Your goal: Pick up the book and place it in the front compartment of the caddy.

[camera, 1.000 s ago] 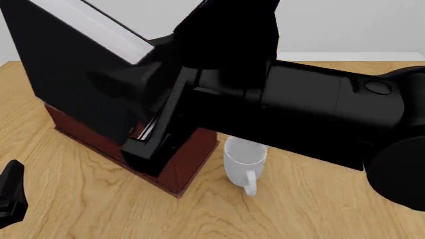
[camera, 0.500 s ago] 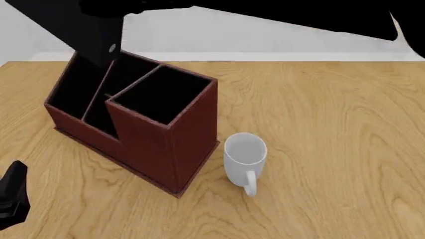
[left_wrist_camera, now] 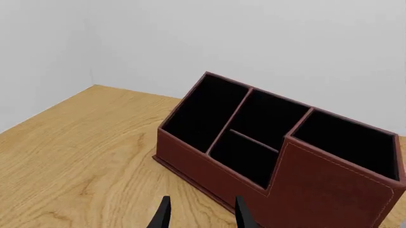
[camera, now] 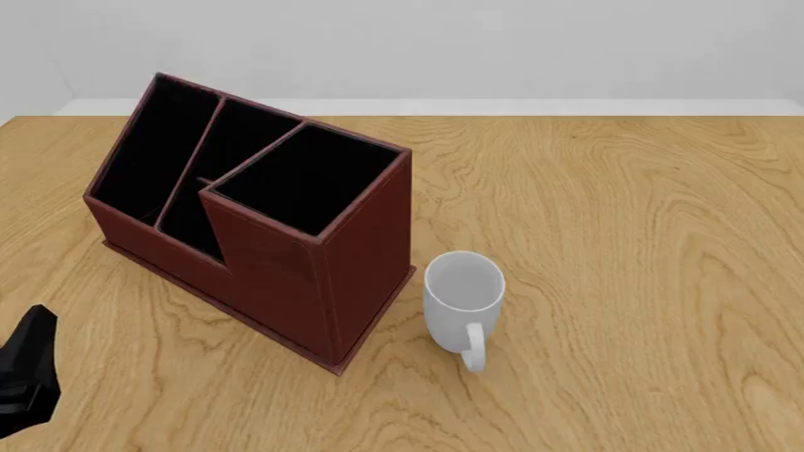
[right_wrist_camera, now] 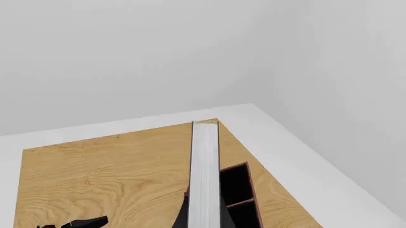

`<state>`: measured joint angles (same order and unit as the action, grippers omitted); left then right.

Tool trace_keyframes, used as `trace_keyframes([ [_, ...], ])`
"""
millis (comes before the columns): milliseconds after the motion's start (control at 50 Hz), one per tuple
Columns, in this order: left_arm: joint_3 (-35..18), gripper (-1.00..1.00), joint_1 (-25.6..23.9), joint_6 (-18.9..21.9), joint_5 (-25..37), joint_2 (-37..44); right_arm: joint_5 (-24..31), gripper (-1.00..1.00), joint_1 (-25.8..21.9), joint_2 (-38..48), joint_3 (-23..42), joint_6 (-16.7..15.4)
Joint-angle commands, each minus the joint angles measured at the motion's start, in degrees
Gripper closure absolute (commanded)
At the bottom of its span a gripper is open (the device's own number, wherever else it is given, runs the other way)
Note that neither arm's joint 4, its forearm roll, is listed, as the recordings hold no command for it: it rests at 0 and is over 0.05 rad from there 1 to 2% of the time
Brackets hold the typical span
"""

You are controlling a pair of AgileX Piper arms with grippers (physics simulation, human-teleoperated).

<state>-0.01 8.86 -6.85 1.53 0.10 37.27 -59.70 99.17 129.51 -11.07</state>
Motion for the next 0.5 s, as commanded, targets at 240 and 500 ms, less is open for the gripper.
trace_keyframes([
  [240, 0.0, -1.0, 0.0, -0.2, 0.0, 0.0, 18.3, 1.0, 6.7, 18.6, 32.6, -2.5],
  [500, 0.0, -1.0, 0.0, -0.2, 0.1, -0.1, 18.7, 1.0, 8.1, 19.5, 32.6, -3.5],
])
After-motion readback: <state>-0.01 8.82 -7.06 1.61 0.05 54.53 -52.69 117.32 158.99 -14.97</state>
